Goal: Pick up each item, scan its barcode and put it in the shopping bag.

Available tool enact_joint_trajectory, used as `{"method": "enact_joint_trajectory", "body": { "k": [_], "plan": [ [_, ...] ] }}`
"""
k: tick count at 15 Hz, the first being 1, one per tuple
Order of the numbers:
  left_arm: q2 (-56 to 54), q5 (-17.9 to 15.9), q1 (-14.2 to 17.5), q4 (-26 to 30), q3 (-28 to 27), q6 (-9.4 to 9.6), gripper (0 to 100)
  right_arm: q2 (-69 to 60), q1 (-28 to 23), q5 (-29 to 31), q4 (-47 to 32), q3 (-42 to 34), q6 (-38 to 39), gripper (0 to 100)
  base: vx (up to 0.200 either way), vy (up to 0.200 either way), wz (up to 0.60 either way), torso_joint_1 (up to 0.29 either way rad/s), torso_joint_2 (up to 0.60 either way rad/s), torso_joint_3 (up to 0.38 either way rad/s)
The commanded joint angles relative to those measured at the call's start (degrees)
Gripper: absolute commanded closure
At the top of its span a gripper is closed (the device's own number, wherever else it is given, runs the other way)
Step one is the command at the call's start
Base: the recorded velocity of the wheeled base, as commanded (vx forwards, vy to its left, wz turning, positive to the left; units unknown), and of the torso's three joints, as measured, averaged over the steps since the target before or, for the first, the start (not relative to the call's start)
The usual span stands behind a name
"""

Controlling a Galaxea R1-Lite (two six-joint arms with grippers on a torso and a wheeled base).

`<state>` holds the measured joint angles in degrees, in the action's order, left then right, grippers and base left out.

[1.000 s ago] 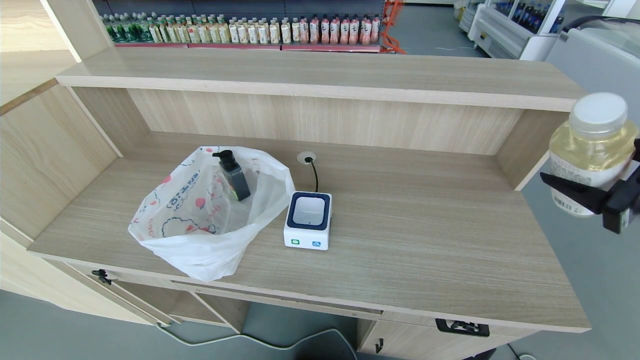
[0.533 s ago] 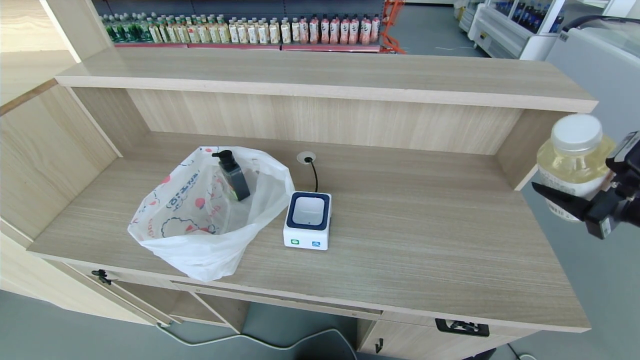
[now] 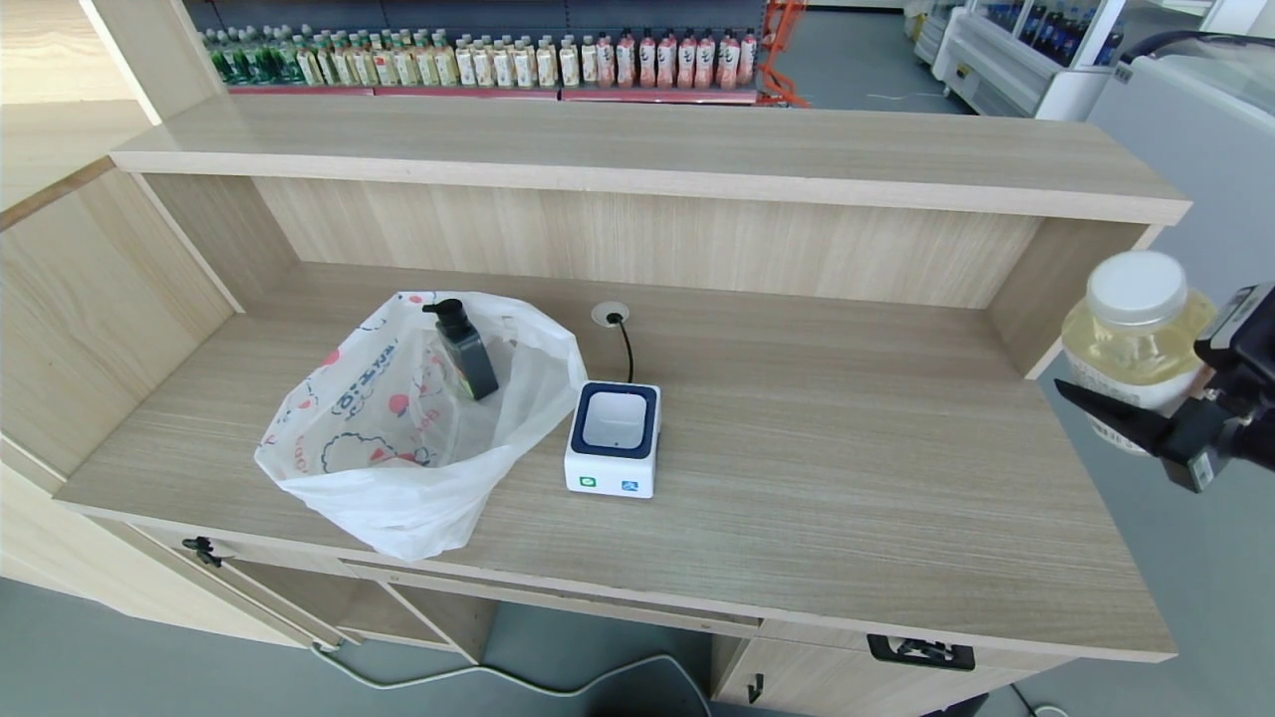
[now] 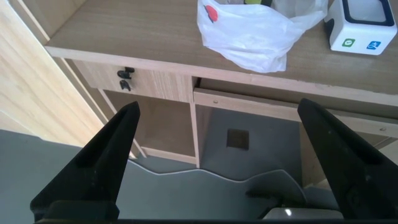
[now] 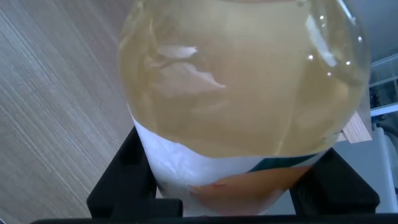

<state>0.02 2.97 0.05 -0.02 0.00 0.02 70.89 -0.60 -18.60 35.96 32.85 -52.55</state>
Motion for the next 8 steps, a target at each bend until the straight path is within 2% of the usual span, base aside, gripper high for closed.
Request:
{"method": "enact_joint_trajectory", "body": {
  "k": [1, 3, 8],
  "plan": [
    [0.0, 0.0, 0.0, -0.1, 0.0, 0.06, 0, -0.3, 0.0, 0.0, 0.0, -0.2, 0.0, 100, 0.000, 0.000, 0.00, 0.000, 0.00, 0.000],
    [0.0, 0.0, 0.0, -0.1, 0.0, -0.02, 0, -0.3, 0.1, 0.0, 0.0, -0.2, 0.0, 100, 0.000, 0.000, 0.00, 0.000, 0.00, 0.000],
    [0.0, 0.0, 0.0, -0.1, 0.0, 0.06, 0, 0.4, 0.5, -0.1, 1.0, 1.0, 0.3, 100, 0.000, 0.200, 0.00, 0.001, 0.00, 0.000]
  ]
}}
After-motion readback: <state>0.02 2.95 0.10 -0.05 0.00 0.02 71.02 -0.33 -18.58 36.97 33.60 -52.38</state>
